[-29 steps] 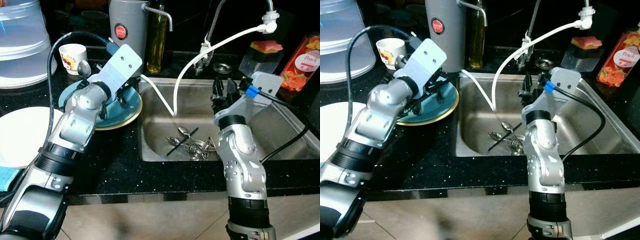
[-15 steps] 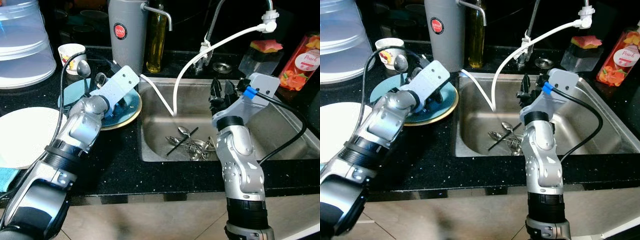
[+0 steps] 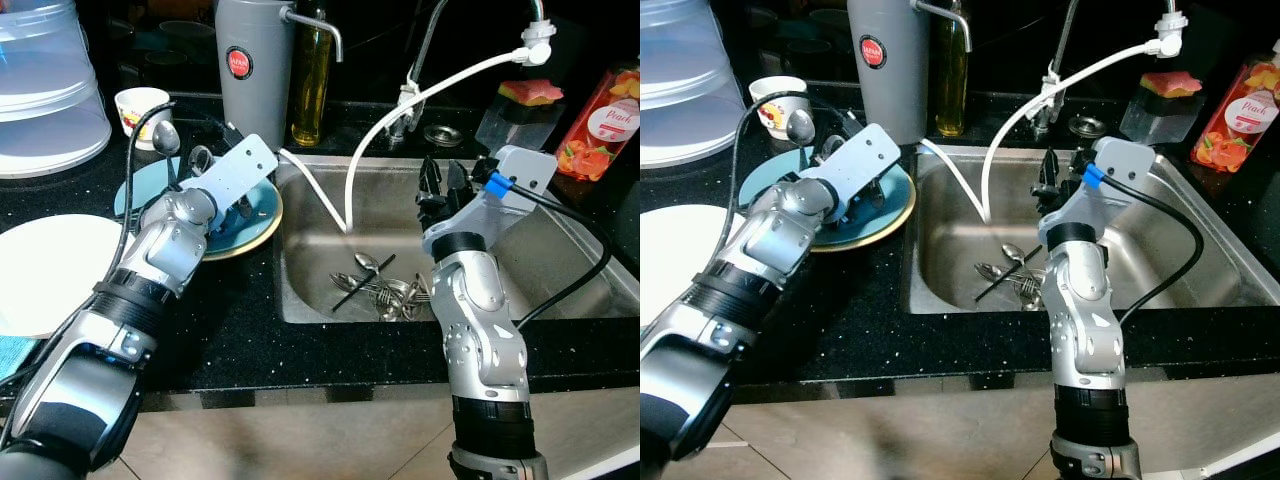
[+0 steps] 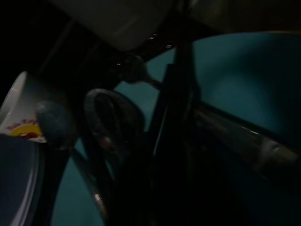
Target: Kitchen organization
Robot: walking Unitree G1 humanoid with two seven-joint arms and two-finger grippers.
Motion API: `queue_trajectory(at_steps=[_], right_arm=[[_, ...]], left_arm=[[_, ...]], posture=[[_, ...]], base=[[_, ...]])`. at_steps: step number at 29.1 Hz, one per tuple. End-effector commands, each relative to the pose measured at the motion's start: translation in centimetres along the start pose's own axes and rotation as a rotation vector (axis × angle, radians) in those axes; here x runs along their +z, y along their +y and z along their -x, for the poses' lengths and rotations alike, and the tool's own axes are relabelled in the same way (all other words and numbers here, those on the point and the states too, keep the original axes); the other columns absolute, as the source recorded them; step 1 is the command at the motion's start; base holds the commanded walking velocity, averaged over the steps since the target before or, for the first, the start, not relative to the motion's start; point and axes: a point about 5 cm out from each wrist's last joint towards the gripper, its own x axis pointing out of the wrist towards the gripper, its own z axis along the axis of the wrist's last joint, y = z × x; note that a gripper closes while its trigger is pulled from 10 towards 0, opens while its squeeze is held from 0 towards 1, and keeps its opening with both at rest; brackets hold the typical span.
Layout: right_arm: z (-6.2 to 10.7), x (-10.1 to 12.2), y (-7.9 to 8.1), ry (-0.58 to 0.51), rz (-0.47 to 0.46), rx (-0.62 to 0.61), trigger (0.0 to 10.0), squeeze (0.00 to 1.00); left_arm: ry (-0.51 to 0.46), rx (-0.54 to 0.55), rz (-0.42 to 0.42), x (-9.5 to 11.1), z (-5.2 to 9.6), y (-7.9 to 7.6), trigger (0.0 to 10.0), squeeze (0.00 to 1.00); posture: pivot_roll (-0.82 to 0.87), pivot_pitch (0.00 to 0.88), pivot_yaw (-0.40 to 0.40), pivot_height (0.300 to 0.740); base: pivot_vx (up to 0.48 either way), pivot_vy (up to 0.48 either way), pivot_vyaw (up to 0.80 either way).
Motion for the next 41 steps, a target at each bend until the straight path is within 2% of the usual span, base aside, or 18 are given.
queue_trajectory(at_steps=[1,5,9,10,12,13,14,17,18,23,24,26,27,30,33,39,40,41], right_arm=[[0.1,-0.3,-0.1,0.011,0.001,-0.006,10.0,0.0],[0.1,-0.3,-0.3,0.009,0.002,-0.009,10.0,0.0],[0.0,-0.3,-0.2,0.01,0.001,-0.004,10.0,0.0],[0.0,-0.3,-0.2,0.011,0.001,-0.005,10.0,0.0],[0.0,-0.3,-0.2,0.011,0.001,-0.005,10.0,0.0],[0.0,-0.4,-0.2,0.013,-0.001,-0.008,10.0,0.0],[0.0,-0.4,-0.2,0.013,-0.001,-0.008,10.0,0.0],[0.0,-0.4,-0.2,0.016,-0.003,-0.008,10.0,0.0],[0.0,-0.4,-0.2,0.016,-0.003,-0.008,10.0,0.0],[0.0,-0.4,-0.1,0.016,-0.002,-0.005,10.0,0.0],[0.0,-0.4,-0.1,0.016,-0.002,-0.005,10.0,0.0],[0.0,-0.4,-0.2,0.015,-0.002,-0.008,10.0,0.0],[0.0,-0.4,-0.2,0.015,-0.002,-0.01,10.0,0.0],[0.2,-0.4,-0.2,0.018,0.0,-0.012,10.0,0.0],[0.2,-0.5,-0.4,0.02,0.001,-0.015,10.0,0.0],[0.2,-0.5,-0.4,0.02,0.001,-0.015,10.0,0.0],[0.2,-0.5,-0.3,0.02,0.0,-0.014,10.0,0.0],[0.2,-0.5,-0.3,0.02,0.0,-0.014,10.0,0.0]], left_arm=[[0.073,-0.04,0.007,-1.6,-0.4,-1.1,0.0,0.0],[0.066,-0.051,0.014,-1.6,-0.5,-1.3,0.0,0.0],[-0.007,0.0,0.017,-0.4,-0.4,-0.6,0.0,0.0],[-0.081,0.032,0.015,0.8,-0.2,-0.2,0.0,0.0],[-0.081,0.032,0.015,0.8,-0.2,-0.2,0.0,0.0],[-0.287,0.095,0.036,4.1,0.7,0.7,10.0,0.0],[-0.287,0.095,0.036,4.1,0.7,0.7,10.0,0.0],[-0.45,0.107,0.096,7.0,1.9,1.4,10.0,0.0],[-0.45,0.107,0.096,7.0,1.9,1.4,10.0,0.0],[-0.561,-0.18,0.282,9.6,2.2,-1.9,10.0,0.0],[-0.561,-0.18,0.282,9.6,2.2,-1.9,10.0,0.0],[-0.571,-0.251,0.358,9.6,2.0,-2.9,10.0,0.0],[-0.567,-0.322,0.443,9.3,1.8,-4.0,10.0,0.0],[-0.581,-0.5,0.589,8.8,2.2,-6.0,10.0,0.0],[-0.575,-0.573,0.617,8.6,2.5,-6.8,10.0,0.0],[-0.525,-0.594,0.642,8.0,1.9,-7.1,10.0,0.0],[-0.522,-0.602,0.675,7.9,1.8,-7.0,10.0,0.84],[-0.522,-0.602,0.675,7.9,1.8,-7.0,10.0,0.84]], posture=[[0.21,0.0,-0.054,0.74],[0.21,0.0,-0.057,0.74],[0.21,0.0,-0.057,0.74],[0.21,0.0,-0.058,0.74],[0.21,0.0,-0.058,0.74],[0.22,0.0,-0.058,0.74],[0.22,0.0,-0.058,0.74],[0.22,0.0,-0.065,0.74],[0.22,0.0,-0.065,0.74],[0.21,0.0,-0.062,0.74],[0.21,0.0,-0.062,0.74],[0.21,0.0,-0.061,0.74],[0.2,0.0,-0.059,0.74],[0.2,0.0,-0.057,0.74],[0.2,0.0,-0.058,0.74],[0.2,0.0,-0.058,0.74],[0.2,0.0,-0.059,0.74],[0.2,0.0,-0.059,0.74]], base=[[0.0,0.0,0.0],[0.0,0.0,0.0],[0.0,0.0,0.0],[0.0,0.0,0.0],[0.0,0.0,0.0],[0.0,0.0,0.0],[0.0,0.0,0.0],[0.0,0.0,0.0],[0.0,0.0,0.0],[0.0,0.0,0.0],[0.0,0.0,0.0],[0.0,0.0,0.0],[0.0,0.0,0.0],[0.0,0.0,0.0],[0.0,0.0,0.0],[0.0,0.0,0.0],[0.0,0.0,0.0],[0.0,0.0,0.0]])
